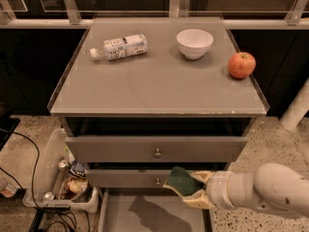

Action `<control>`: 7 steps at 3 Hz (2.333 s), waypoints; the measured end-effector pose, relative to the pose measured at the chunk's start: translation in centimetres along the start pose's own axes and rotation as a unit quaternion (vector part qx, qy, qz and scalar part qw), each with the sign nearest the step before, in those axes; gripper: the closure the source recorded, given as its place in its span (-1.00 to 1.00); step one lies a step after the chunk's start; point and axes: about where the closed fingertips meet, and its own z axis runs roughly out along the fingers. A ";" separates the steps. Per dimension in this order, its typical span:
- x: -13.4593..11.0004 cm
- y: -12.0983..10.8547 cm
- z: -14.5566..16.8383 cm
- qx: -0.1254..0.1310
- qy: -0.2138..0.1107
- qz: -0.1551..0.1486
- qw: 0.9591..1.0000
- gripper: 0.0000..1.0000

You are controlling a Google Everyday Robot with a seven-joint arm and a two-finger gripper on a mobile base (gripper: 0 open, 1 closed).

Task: Place sponge into bottom drawer

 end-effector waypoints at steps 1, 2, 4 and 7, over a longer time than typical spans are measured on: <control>2.8 -0.2 5.4 0.010 -0.009 -0.007 1.000 1.00; 5.1 -0.6 10.2 0.016 -0.013 -0.017 1.000 1.00; 9.5 -1.9 17.0 -0.025 -0.019 0.024 0.999 1.00; 17.5 -2.1 19.1 -0.040 -0.035 0.047 0.997 1.00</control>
Offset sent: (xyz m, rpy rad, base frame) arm 0.0458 0.0364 -0.1693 -0.0028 -0.0854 0.0077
